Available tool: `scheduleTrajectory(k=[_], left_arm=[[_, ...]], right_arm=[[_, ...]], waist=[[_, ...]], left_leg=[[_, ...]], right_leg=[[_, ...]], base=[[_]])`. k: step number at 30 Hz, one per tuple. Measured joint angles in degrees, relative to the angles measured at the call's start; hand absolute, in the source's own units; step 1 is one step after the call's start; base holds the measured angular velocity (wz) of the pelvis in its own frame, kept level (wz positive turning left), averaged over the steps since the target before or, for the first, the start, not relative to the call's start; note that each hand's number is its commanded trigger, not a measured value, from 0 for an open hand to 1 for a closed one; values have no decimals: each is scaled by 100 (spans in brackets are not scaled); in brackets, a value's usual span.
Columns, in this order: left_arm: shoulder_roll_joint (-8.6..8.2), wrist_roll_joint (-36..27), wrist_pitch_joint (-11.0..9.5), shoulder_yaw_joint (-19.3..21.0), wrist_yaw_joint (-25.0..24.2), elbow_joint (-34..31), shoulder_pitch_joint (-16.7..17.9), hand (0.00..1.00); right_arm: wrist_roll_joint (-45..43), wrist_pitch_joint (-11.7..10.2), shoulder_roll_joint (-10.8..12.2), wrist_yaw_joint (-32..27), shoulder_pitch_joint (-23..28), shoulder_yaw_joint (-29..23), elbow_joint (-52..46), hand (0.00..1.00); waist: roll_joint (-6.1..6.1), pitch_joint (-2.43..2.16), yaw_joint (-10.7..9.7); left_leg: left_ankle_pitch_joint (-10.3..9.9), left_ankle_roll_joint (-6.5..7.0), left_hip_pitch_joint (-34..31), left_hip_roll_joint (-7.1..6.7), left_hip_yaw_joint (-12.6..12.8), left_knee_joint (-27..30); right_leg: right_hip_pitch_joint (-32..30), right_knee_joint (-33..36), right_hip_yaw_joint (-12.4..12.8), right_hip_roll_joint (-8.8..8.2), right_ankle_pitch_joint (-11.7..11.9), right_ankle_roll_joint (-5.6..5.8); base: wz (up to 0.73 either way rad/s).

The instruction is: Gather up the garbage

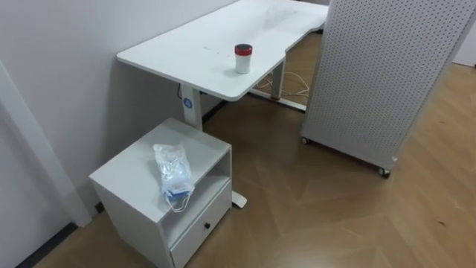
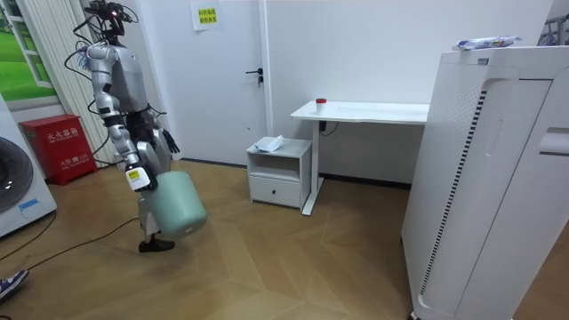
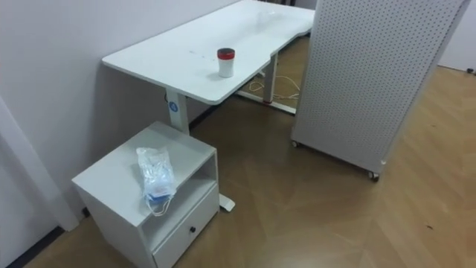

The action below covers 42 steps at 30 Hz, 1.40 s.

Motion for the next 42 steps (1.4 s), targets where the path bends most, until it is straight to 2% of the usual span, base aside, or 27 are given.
scheduleTrajectory(k=[6, 9, 12, 14, 16, 18, 19, 21, 23, 24, 25, 26, 27, 28, 30, 31, 32, 33, 34, 35, 36, 37, 38, 39, 40, 41, 42], left_arm=[[-3, 2, 5, 1, -7, 169, -11, 0], [-21, 23, 37, 1, -9, 183, 73, 0], [-24, 130, 159, 1, -39, 171, 96, 0], [-24, 133, 219, 1, -67, 181, 155, 0], [-24, 136, 220, -13, -84, 179, 147, 0], [-20, 133, 222, -111, -121, 175, 186, 0], [-29, 132, 220, -181, -128, 173, 208, 0], [-30, 131, 212, -180, -128, 173, 259, 0], [-22, 127, 185, -179, -132, 169, 309, 0], [-33, 124, 166, -183, -135, 170, 317, 0], [-59, 125, 79, -187, -142, 169, 316, 0], [-63, 122, 10, -192, -148, 166, 310, 0], [-51, 121, -9, -192, -147, 161, 283, 0], [-40, 121, -50, -205, -140, 137, 236, 0], [-38, 121, -102, -240, -146, 35, 192, 0], [-62, 105, -135, -250, -164, 41, 130, 0], [-65, 88, -176, -331, -167, 38, 60, 0], [-47, 82, -197, -353, -162, 38, 20, 0], [-29, 73, -251, -352, -144, 43, -60, 0], [-22, 64, -304, -344, -115, 49, -121, 0], [-18, 54, -315, -348, -93, 51, -155, 0], [-10, 49, -323, -361, -3, 51, -220, 0], [-6, 50, -322, -377, 92, 54, -294, 0], [-6, 52, -326, -398, 128, 41, -323, 0], [-2, 53, -363, -402, 190, 9, -374, 0], [-3, 51, -423, -419, 256, -11, -434, 0], [-1, 50, -438, -462, 300, -15, -461, 0]], right_arm=[[26, 0, 14, -80, 11, -15, 32, 100], [-31, 4, 21, -95, -1, -8, 53, 100], [-30, 47, 21, -94, -14, 9, 43, 100], [-20, 75, 9, -88, -15, 11, 42, 100], [19, 88, -12, -86, 4, 14, 54, 100], [50, 135, -21, -97, 13, 22, 57, 100], [55, 143, -31, -109, 11, 40, 57, 100], [78, 145, -35, -115, 3, 46, 53, 100], [87, 189, -52, -107, 20, 129, 52, 100], [64, 209, -59, -104, 32, 132, 49, 100], [22, 237, -79, -97, 52, 128, 25, 100], [19, 247, -100, -97, 45, 128, 24, 100], [18, 249, -97, -98, 76, 129, 26, 100], [-9, 249, -107, -105, 101, 128, 5, 100], [-24, 247, -134, -114, 46, 132, -79, 100], [-18, 253, -169, -126, 68, 140, -87, 100], [-19, 278, -205, -160, 76, 137, -103, 100], [-17, 290, -201, -167, 73, 136, -120, 100], [-15, 289, -208, -230, 38, 119, -141, 100], [-8, 248, -242, -292, 18, 112, -182, 100], [4, 235, -255, -313, 10, 112, -238, 100], [44, 170, -250, -340, -46, 130, -278, 100], [96, 85, -210, -347, -61, 129, -253, 100], [106, 54, -190, -353, -59, 129, -250, 100], [158, 34, -177, -348, -86, 140, -288, 100], [359, 30, -187, -351, -128, 139, -405, 100], [462, 2, -195, -350, -135, 148, -460, 100]], waist=[[31, 12, -14], [25, 23, -19], [-13, 38, 7], [-68, 62, 45], [-35, 81, 37], [-39, 77, 37], [-43, 81, 63], [-49, 73, 97], [-82, 66, 82], [-97, 55, 71], [-75, 2, 55], [-92, -2, 40], [-128, 8, 28], [-155, 12, 25], [-168, 91, 70], [-133, 47, 60], [-114, 32, 74], [-135, 25, 95], [-195, 44, 89], [-218, 23, 121], [-222, 23, 170], [-219, 27, 221], [-196, 28, 216], [-144, 10, 219], [-126, 7, 291], [-50, 39, 350], [-31, 44, 351]], left_leg=[[-1, 0, -81, 1, 2, 57], [-42, -24, -225, 27, 25, 372], [-182, -91, -558, 95, 86, 1089], [-190, -105, -958, 215, 183, 2053], [-177, -121, -1446, 318, 151, 2970], [-206, -84, -1856, 190, 153, 2927], [-171, -81, -2150, 95, 158, 2637], [86, -175, -2474, -4, 165, 1752], [951, -79, -2627, -5, 245, 926], [1123, -49, -2591, -5, 300, 868], [1295, 143, -2534, -28, 413, 887], [1337, 330, -2512, -46, 475, 1031], [1278, 356, -2487, -81, 496, 1133], [1105, 405, -2480, -112, 563, 1343], [783, 464, -2578, -71, 710, 1923], [656, 431, -2682, -104, 824, 2019], [600, 542, -2605, -140, 853, 1860], [507, 558, -2514, -202, 865, 1878], [347, 621, -2366, -300, 921, 1942], [198, 653, -2219, -360, 988, 1973], [139, 667, -2143, -375, 1011, 1976], [24, 653, -2006, -377, 1036, 1945], [-45, 648, -1842, -370, 973, 1844], [-57, 645, -1730, -364, 923, 1759], [-91, 622, -1581, -327, 894, 1587], [-115, 589, -1506, -222, 886, 1502], [-118, 575, -1464, -178, 853, 1453]], right_leg=[[-38, 2, -3, 1, -2, -2], [-75, 60, 3, 1, -28, -25], [-287, 456, 24, -4, -254, -86], [-314, 694, 56, 19, -424, -154], [-240, 853, 127, 124, -526, -239], [-195, 949, 169, 122, -645, -290], [-186, 959, 186, 90, -674, -272], [-116, 958, 193, 82, -754, -291], [11, 1015, 317, 69, -956, -267], [56, 1013, 357, 47, -1007, -239], [106, 989, 412, 5, -1080, -176], [224, 907, 435, -41, -1124, -114], [302, 854, 416, -97, -1144, -85], [430, 767, 359, -189, -1154, -29], [651, 803, 436, -262, -1196, 53], [733, 918, 567, -283, -1234, 118], [591, 1487, 511, -367, -1356, 315], [470, 1891, 420, -471, -1401, 419], [203, 2663, 157, -709, -1313, 597], [27, 3275, 2, -915, -1080, 781], [-47, 3504, -59, -985, -924, 789], [-193, 3894, -220, -1094, -537, 774], [-311, 4202, -308, -1100, 19, 766], [-362, 4308, -310, -1089, 230, 757], [-612, 4536, -317, -1120, 138, 721], [-1005, 4622, -368, -1083, -219, 643], [-1193, 4582, -421, -1064, -336, 615]], base=[[0], [0], [-2], [2], [8], [4], [-18], [-29], [-29], [-18], [-15], [-12], [-9], [-17], [-18], [0], [0], [4], [-4], [-7], [-17], [-11], [0], [0], [-18], [-22], [0]])
